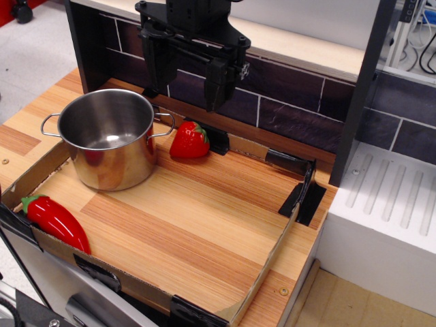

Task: Topple metal pot

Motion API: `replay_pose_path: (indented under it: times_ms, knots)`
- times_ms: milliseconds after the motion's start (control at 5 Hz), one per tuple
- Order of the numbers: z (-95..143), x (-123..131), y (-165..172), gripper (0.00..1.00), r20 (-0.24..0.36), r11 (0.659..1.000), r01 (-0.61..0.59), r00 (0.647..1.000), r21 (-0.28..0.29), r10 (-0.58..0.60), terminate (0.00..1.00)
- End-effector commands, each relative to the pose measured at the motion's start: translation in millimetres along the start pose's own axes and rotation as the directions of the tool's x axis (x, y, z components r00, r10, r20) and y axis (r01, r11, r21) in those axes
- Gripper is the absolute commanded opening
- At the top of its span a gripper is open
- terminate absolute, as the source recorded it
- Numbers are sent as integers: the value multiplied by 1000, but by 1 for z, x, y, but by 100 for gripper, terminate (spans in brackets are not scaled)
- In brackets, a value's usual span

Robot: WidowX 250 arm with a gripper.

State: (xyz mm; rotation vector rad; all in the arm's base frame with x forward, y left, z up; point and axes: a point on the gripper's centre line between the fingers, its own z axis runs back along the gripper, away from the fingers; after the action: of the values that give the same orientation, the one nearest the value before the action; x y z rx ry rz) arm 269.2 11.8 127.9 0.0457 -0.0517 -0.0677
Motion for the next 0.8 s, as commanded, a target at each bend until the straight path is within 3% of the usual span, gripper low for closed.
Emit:
replay_pose_path:
  times_ms: [0,200,400,600]
  knots:
    - [0,0,0,100,0,1000,0,1000,0,0,0]
    - [5,-10,-1,100,161,971,123,974,206,-158,0]
    - [-5,-22,0,100,175,888,244,927,391,-332,0]
    - [-14,-26,3,100,204,813,267,884,518,-421,0]
